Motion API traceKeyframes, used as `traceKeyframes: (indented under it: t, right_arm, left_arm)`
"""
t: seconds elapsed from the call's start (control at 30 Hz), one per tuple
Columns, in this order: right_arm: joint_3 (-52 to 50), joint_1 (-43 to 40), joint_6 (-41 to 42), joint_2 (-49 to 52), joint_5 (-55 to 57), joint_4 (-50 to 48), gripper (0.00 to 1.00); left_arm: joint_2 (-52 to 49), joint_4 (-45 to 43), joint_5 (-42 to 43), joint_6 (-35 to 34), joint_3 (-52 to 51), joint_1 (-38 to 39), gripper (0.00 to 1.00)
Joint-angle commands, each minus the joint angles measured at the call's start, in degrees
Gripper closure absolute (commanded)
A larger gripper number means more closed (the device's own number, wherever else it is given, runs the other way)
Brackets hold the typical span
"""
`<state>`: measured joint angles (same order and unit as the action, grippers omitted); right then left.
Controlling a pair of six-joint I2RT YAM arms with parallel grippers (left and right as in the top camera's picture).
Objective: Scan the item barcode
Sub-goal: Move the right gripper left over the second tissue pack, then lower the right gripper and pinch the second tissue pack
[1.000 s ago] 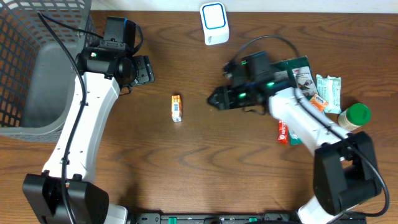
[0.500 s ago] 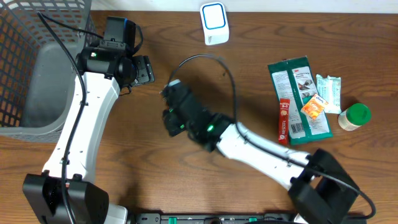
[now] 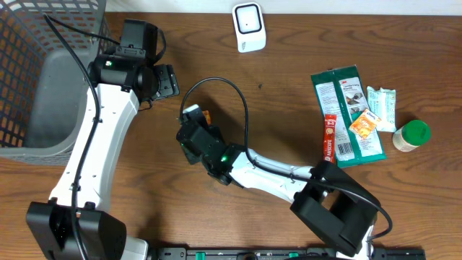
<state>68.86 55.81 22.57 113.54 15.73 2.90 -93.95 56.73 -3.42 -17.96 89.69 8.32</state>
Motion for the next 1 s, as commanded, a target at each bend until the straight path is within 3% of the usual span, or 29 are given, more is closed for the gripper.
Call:
traceKeyframes:
  t: [0.0,0.33,0.4,0.53,0.67,0.97]
  right_arm:
    - [0.02,-1.09,-0.52,-0.44,6.95,1.73,0.99]
    - [0.04,-3.02,-0.55,-5.2,14.49,12.13,0.95]
    - [0.07,-3.56,-0.55,-6.01,14.21,12.7,0.89]
    - [1.01,-3.87,-2.91,-8.9,11.47,13.79,0.6]
    - [3.48,-3.87,-3.1,-10.95,8.66,16.7,0.47]
    - [4.02,-3.87,-1.38,-6.14,5.53,13.42,0.5]
  left_arm:
    - [1.49,0.22,-1.14,0.31,0.0,-0.15,0.2]
    - [1.49,0.22,-1.14,0.31,0.0,-0.15,0.2]
    - [1.49,0.22,-1.14,0.31,0.0,-0.15,0.19]
    - [1.49,0.22,-1.14,0.31,-0.02,-0.15,0.2]
    - [1.49,0.22,-1.14,0.31,0.0,-0.15,0.2]
    - [1.49,0.22,-1.14,0.31,0.0,-0.15,0.2]
